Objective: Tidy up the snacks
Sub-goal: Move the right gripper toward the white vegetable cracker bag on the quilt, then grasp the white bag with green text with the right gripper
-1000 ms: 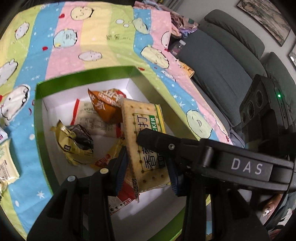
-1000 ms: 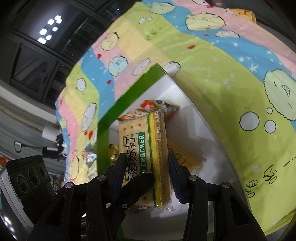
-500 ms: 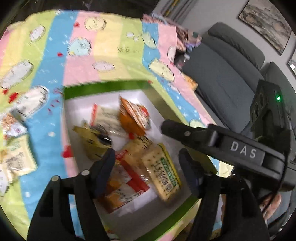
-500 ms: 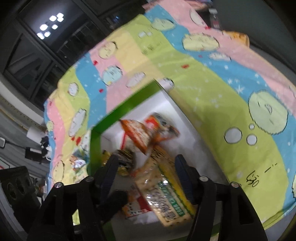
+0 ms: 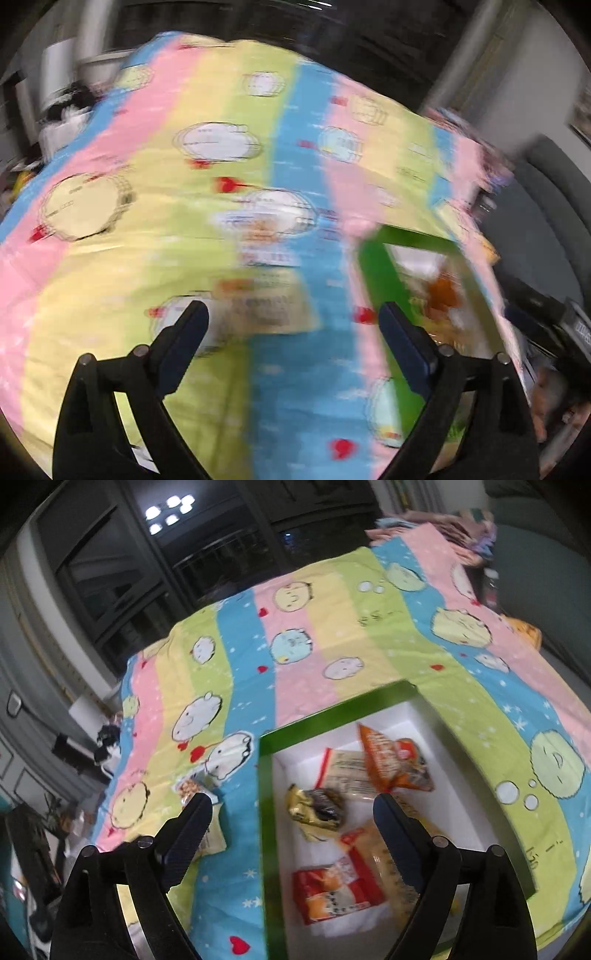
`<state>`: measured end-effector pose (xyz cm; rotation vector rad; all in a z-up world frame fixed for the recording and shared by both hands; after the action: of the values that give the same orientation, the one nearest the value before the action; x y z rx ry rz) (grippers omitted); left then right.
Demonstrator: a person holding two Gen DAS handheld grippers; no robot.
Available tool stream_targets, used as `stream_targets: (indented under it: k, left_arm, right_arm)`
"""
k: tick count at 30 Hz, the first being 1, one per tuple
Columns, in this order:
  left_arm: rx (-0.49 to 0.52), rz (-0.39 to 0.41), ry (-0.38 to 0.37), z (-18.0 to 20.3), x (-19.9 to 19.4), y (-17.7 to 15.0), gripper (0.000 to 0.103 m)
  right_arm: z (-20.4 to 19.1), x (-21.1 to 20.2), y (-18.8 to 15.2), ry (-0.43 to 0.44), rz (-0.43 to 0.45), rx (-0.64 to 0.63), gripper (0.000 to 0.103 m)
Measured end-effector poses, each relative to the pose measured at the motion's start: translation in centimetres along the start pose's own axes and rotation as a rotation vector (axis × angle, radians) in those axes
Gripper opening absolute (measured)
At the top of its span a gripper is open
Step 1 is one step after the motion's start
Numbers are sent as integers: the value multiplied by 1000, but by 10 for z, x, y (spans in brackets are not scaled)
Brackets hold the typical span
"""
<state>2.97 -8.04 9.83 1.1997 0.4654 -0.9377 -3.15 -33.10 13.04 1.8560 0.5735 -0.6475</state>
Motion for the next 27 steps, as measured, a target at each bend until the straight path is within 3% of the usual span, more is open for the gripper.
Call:
stream_targets:
  k: [6, 10, 19, 22, 24, 27]
  left_arm:
    - [-125, -62, 12, -72, 28, -7, 94]
    - [-139, -60, -56, -87, 30, 3, 94]
    - [-148, -99, -137, -78, 51, 8, 91]
    - [-135, -126, -150, -71, 63, 8, 83]
    - [-130, -151, -164, -67, 72, 6, 73]
    - [-96, -152, -131, -58, 80, 3, 66]
  right_arm:
    - [-43, 31, -10, -27, -51, -95, 89]
    - [-69, 55, -16, -4, -98, -129, 89]
    - [-118, 126, -18, 143, -302, -114, 89]
    - [-119, 154, -20, 133, -382, -86, 89]
    - [-117, 165, -25, 109, -385, -92, 86]
    - [-114, 174, -29, 57, -383, -105, 81]
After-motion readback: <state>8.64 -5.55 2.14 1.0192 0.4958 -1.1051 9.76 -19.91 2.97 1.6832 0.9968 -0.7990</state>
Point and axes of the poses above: each gripper's, at about its wrist camera, not at the fingertips, and x roughly the way its jaws point, z to its right, y to its top, the point moved 1 cm from there along x, roughly the way its jaws point, and after that the axes turned 7 degrees about -z, right-handed, at the moved point
